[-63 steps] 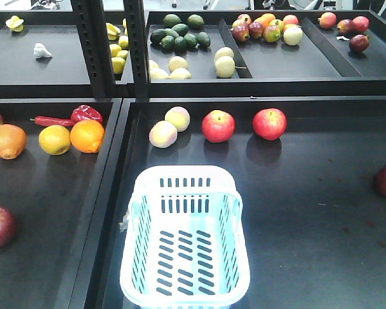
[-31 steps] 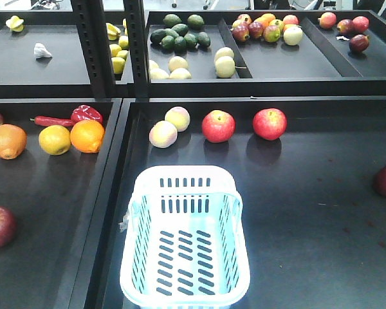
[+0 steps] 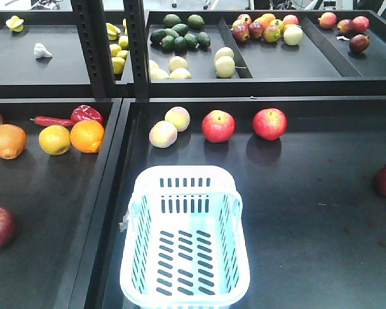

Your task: Pick three apples into basket with both arms

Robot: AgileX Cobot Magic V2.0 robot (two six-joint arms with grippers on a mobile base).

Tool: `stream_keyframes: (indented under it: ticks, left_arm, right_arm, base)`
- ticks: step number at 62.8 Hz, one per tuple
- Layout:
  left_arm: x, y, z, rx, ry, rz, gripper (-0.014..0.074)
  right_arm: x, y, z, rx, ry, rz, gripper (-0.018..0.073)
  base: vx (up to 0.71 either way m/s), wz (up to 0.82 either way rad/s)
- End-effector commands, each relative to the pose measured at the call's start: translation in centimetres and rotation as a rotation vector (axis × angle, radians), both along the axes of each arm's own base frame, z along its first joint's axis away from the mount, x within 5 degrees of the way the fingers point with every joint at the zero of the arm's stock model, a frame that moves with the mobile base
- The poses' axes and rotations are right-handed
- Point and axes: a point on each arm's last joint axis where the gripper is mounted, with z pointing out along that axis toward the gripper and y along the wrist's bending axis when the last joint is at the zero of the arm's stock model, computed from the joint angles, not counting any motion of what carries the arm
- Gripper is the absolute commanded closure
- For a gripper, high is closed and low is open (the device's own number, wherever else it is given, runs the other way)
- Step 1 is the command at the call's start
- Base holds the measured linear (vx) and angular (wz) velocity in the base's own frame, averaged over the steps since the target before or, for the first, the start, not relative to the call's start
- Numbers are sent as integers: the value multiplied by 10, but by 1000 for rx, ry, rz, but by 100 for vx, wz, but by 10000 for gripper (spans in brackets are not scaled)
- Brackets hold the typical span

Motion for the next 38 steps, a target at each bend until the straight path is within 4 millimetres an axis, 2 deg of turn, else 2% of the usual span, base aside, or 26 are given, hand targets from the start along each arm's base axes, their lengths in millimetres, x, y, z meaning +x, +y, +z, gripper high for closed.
stream_keyframes:
  ticks: [1, 8, 15, 28, 38]
  left_arm:
    - [7, -1, 19, 10, -90, -12, 28]
    - [19, -4, 27, -3, -58, -42, 32]
    - [35, -13, 38, 58, -21, -108, 32]
    - [62, -38, 50, 255, 47, -278, 32]
    - [76, -66, 45, 487, 101, -457, 32]
  right_arm:
    - [-1, 0, 4, -17, -83, -2, 569]
    - [-1, 0, 4, -17, -83, -2, 569]
    - [-1, 0, 4, -17, -83, -2, 569]
    - [-1, 0, 4, -17, -83, -2, 569]
    - [-1, 0, 4, -17, -83, -2, 569]
  base:
    - [0, 0]
    - [0, 0]
    - [0, 0]
    - [0, 0]
    - [0, 0]
